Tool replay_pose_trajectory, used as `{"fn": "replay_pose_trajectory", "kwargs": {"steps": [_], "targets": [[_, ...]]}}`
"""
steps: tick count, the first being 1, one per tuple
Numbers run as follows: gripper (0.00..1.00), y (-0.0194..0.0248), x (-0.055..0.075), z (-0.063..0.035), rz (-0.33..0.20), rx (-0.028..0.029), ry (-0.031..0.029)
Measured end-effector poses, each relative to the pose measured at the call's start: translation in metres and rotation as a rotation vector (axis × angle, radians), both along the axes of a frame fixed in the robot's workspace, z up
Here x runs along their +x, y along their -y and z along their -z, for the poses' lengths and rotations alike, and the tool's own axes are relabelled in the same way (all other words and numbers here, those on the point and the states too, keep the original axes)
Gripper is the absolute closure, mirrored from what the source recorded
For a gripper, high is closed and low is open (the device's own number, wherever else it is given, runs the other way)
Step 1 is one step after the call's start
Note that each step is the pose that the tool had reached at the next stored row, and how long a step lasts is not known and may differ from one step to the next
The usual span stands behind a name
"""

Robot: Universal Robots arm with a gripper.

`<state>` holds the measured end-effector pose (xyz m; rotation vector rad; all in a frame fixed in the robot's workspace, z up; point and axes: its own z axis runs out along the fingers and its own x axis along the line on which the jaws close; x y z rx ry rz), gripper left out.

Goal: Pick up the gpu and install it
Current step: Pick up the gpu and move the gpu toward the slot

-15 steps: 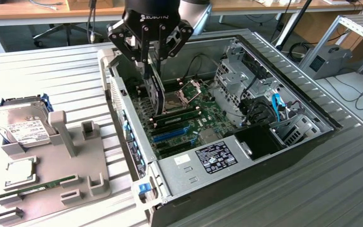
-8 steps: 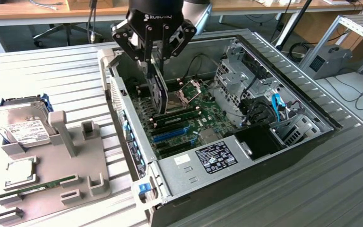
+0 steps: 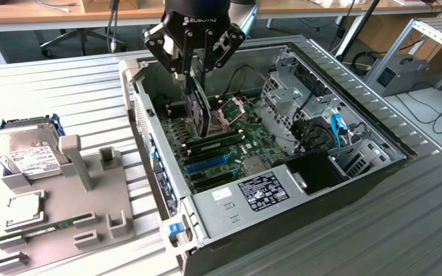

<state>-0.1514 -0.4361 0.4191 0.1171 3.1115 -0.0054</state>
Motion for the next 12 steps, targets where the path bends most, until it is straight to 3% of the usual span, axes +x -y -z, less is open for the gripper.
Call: {"fn": "replay_pose_trajectory", "kwargs": {"steps": [12], "targets": [[0.74, 0.0, 0.0084, 0.0, 0.0, -0.0018, 0.0]]}}
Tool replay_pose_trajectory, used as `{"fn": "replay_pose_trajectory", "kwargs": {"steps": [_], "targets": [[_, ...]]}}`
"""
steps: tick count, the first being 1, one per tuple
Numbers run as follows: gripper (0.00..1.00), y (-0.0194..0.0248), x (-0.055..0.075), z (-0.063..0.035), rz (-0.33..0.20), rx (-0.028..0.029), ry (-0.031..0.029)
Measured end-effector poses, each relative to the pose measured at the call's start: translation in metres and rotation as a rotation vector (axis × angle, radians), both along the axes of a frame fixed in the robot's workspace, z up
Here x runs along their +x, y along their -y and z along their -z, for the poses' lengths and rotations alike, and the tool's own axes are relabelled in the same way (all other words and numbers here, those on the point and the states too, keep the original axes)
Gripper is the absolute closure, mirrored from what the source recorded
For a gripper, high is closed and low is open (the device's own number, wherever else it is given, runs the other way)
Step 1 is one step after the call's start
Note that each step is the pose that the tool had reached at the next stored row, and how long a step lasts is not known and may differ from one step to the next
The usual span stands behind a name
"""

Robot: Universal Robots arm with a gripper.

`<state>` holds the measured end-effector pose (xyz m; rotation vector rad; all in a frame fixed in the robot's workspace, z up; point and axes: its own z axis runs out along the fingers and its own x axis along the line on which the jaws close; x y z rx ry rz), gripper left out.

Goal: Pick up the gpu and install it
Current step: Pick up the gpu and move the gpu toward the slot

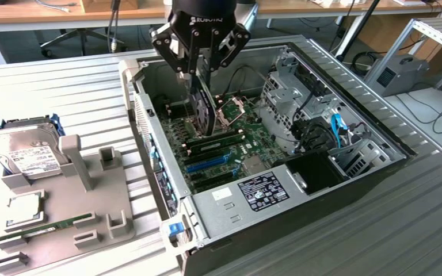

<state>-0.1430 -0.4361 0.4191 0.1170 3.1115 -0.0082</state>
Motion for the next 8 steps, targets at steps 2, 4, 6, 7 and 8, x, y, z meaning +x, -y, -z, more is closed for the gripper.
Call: {"fn": "replay_pose_trajectory", "kwargs": {"steps": [2, 4, 6, 7, 8], "targets": [[0.74, 0.0, 0.0016, 0.0, 0.0, -0.0003, 0.0], [0.74, 0.0, 0.0031, 0.0, 0.0, -0.0006, 0.0], [0.74, 0.0, 0.0044, 0.0, 0.0, -0.0009, 0.0], [0.74, 0.0, 0.0052, 0.0, 0.0, -0.0011, 0.0], [0.74, 0.0, 0.0059, 0.0, 0.0, -0.0013, 0.0]]}}
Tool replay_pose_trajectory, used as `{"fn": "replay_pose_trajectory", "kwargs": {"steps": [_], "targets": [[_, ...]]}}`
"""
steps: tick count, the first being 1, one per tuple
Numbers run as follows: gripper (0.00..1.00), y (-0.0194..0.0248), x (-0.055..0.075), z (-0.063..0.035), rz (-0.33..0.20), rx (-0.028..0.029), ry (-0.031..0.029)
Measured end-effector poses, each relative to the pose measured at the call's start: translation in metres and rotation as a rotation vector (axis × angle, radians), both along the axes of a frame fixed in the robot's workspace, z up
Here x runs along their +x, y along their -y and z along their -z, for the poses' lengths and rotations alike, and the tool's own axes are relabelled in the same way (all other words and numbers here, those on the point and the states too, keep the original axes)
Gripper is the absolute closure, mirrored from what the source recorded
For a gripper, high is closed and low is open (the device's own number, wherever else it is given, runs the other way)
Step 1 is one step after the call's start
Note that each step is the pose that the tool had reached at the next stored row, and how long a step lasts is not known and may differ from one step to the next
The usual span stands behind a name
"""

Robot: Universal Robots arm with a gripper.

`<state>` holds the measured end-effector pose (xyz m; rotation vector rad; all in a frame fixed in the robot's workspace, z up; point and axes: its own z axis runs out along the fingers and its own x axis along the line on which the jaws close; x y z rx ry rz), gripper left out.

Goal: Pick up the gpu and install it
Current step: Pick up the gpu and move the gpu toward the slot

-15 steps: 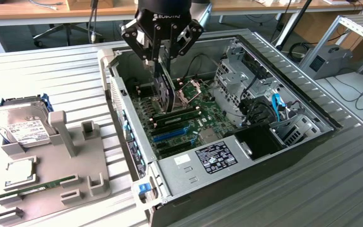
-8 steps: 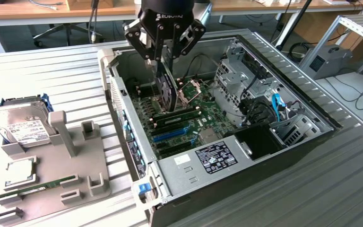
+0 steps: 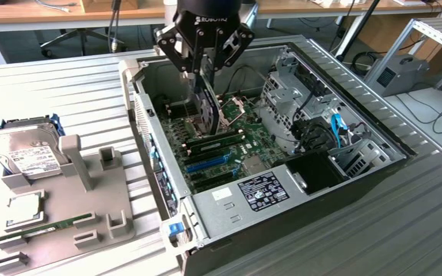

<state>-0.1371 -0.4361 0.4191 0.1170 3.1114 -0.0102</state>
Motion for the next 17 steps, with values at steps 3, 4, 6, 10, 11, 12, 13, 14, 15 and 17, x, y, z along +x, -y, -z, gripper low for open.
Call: {"fn": "replay_pose_trajectory", "kwargs": {"steps": [3, 4, 6, 10, 11, 12, 13, 14, 15, 17], "targets": [[0.74, 0.0, 0.002, 0.0001, 0.0, -0.0006, 0.0001], [0.74, 0.0, 0.003, 0.0001, 0.0, -0.0009, 0.0], [0.74, 0.0, 0.005, 0.0003, 0.0, -0.0014, 0.0001], [0.74, 0.0, 0.008, 0.0004, 0.0, -0.0021, 0.0], [0.74, 0.0, 0.008, 0.0005, 0.0, -0.0022, 0.0001], [0.74, 0.0, 0.009, 0.0005, 0.0, -0.0024, 0.0], [0.74, 0.0, 0.01, 0.0005, 0.0, -0.0026, 0.0], [0.74, 0.0, 0.01, 0.0006, 0.0, -0.0027, 0.0001], [0.74, 0.0, 0.011, 0.0006, 0.0, -0.0028, 0.0001], [0.74, 0.0, 0.012, 0.0005, 0.0, -0.0031, -0.0001]]}}
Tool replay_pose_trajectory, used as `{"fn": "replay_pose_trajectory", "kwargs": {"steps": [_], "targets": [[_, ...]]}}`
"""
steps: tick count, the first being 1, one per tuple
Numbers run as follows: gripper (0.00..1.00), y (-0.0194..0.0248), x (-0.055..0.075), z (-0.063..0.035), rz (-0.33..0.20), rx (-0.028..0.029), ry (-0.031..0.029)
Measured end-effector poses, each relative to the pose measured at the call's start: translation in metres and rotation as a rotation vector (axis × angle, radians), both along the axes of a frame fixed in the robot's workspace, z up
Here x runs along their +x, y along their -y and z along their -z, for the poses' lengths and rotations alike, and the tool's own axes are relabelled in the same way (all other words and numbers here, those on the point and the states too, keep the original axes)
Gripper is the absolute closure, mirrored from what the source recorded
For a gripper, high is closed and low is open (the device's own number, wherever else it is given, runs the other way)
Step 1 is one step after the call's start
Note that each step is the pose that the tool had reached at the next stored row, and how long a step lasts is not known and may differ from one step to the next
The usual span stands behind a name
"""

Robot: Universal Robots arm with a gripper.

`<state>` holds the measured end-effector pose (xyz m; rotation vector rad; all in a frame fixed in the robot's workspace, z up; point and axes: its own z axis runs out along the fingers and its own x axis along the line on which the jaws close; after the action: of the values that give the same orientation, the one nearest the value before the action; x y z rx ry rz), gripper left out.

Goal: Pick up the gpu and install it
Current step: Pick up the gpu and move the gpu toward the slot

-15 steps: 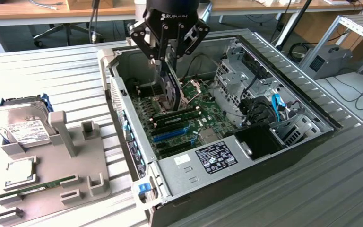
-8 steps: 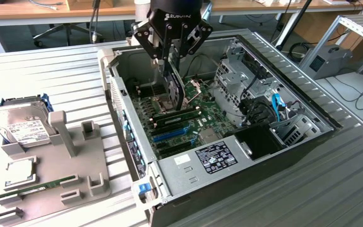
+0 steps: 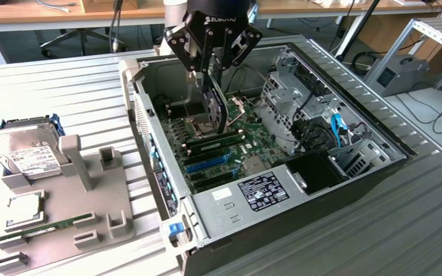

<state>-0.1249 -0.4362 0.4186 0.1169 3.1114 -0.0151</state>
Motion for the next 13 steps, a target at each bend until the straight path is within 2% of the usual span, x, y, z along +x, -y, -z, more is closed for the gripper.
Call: {"fn": "replay_pose_trajectory", "kwargs": {"steps": [13], "targets": [[0.74, 0.0, 0.0081, 0.0004, 0.0, -0.0005, 0.0001]]}}
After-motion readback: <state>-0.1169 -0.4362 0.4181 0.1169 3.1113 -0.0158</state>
